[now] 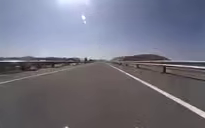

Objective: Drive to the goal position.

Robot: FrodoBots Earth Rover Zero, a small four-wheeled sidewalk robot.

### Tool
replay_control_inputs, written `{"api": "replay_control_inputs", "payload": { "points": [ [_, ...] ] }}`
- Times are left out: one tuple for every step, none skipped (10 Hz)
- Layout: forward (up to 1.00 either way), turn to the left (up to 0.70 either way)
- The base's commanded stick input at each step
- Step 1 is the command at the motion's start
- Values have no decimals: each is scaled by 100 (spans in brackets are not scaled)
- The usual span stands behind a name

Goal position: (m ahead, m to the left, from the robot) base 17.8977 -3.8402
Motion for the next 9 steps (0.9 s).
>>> {"api": "replay_control_inputs", "payload": {
  "points": [
    [100, 0],
    [100, 0],
    [100, 0],
    [100, 0],
    [100, 0],
    [100, 0],
    [100, 0],
    [100, 0],
    [100, 0]
  ]
}}
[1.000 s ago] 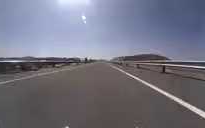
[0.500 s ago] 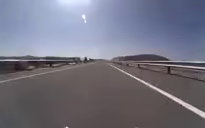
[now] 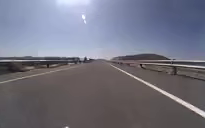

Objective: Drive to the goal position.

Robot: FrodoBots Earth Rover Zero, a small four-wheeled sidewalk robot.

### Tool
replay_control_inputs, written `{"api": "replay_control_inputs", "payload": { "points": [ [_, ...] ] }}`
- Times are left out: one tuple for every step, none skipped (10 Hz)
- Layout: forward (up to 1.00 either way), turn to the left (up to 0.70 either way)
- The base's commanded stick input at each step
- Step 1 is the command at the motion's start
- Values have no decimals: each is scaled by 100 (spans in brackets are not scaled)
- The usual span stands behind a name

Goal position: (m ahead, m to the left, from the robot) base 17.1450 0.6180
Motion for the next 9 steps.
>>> {"api": "replay_control_inputs", "payload": {
  "points": [
    [100, 0],
    [100, 0],
    [100, 0],
    [100, 0],
    [100, 0],
    [100, 0],
    [100, 0],
    [100, 0],
    [100, 0]
  ]
}}
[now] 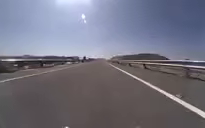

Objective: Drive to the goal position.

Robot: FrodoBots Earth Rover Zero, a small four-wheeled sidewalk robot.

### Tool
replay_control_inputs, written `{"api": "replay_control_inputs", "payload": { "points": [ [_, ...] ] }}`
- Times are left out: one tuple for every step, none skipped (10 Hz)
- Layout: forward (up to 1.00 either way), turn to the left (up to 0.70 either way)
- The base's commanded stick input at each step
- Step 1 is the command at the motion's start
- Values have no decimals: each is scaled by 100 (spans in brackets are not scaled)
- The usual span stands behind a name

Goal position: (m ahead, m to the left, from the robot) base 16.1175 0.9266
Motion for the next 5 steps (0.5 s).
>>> {"api": "replay_control_inputs", "payload": {
  "points": [
    [100, 0],
    [100, 0],
    [100, 0],
    [100, 0],
    [100, 0]
  ]
}}
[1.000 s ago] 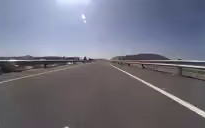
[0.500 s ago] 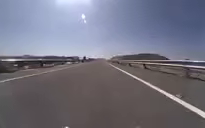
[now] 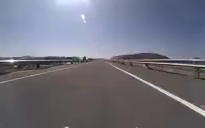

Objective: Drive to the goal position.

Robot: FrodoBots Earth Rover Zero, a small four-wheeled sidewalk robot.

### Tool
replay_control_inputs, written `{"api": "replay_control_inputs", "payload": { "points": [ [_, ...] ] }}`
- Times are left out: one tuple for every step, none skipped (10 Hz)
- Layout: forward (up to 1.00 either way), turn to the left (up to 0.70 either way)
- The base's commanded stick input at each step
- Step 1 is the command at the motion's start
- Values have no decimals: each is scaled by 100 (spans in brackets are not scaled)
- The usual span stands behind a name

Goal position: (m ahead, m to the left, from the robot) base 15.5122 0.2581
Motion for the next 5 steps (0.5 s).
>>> {"api": "replay_control_inputs", "payload": {
  "points": [
    [100, 0],
    [100, 0],
    [100, 0],
    [100, 0],
    [100, 0]
  ]
}}
